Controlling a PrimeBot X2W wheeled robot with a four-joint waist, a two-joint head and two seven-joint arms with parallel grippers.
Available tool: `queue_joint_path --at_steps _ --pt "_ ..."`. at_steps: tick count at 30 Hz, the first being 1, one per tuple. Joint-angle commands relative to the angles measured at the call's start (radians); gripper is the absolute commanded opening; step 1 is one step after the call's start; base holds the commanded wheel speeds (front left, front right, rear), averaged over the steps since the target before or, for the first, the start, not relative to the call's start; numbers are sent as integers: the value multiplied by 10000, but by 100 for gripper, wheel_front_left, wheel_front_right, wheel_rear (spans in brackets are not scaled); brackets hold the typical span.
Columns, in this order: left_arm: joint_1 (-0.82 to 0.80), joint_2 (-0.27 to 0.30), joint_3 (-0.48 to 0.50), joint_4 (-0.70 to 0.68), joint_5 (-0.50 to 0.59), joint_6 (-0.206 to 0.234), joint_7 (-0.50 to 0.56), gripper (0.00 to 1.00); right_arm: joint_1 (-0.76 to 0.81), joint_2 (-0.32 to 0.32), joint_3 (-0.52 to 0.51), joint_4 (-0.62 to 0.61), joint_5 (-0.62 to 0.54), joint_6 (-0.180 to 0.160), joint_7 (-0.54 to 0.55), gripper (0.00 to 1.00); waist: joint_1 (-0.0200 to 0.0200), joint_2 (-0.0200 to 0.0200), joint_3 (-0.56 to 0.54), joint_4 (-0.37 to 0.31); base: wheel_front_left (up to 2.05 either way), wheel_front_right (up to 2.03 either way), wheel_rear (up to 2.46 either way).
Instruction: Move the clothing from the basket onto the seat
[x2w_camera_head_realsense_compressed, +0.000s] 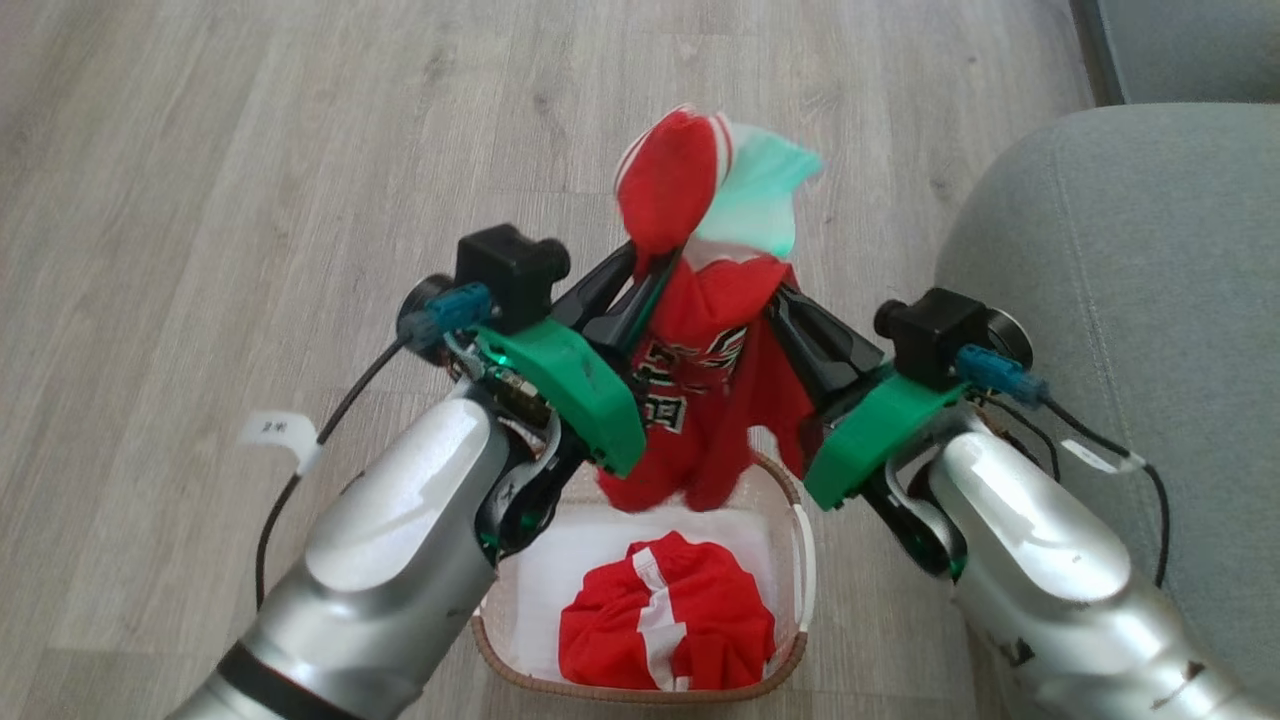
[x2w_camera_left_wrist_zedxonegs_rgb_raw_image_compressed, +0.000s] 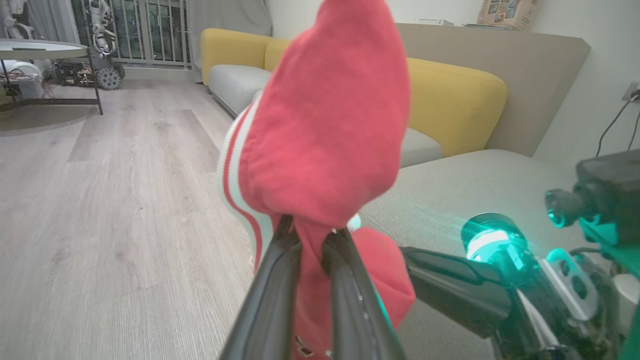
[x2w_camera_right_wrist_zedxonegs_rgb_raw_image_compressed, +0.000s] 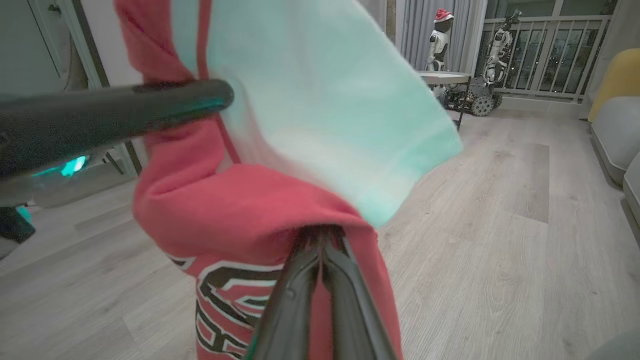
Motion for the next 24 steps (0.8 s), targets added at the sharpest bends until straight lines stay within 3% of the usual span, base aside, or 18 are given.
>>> queue_joint_path --at_steps 1,16,17,18,24 --pt "-301 241 442 -267 -61 107 -158 0 55 3 -98 -627 12 -2 -67 0 0 0 -27 -41 0 0 0" --pt "210 518 499 -157 -209 350 -341 0 1344 -642 -1612 -2700 -283 -2 -67 0 0 0 -161 -578 0 0 0" --pt "235 510 513 -171 -243 354 -360 17 1400 -669 -1682 -2798 -311 -2 -67 0 0 0 -172 -612 0 0 0" --pt "264 503 515 -175 -273 358 -363 100 1449 -697 -1747 -2892 -342 -2 -67 0 0 0 -187 -649 0 0 0" --pt "391 565 393 -220 -217 392 -369 100 1616 -775 -2134 -3228 -480 -2 -67 0 0 0 -298 -865 0 0 0"
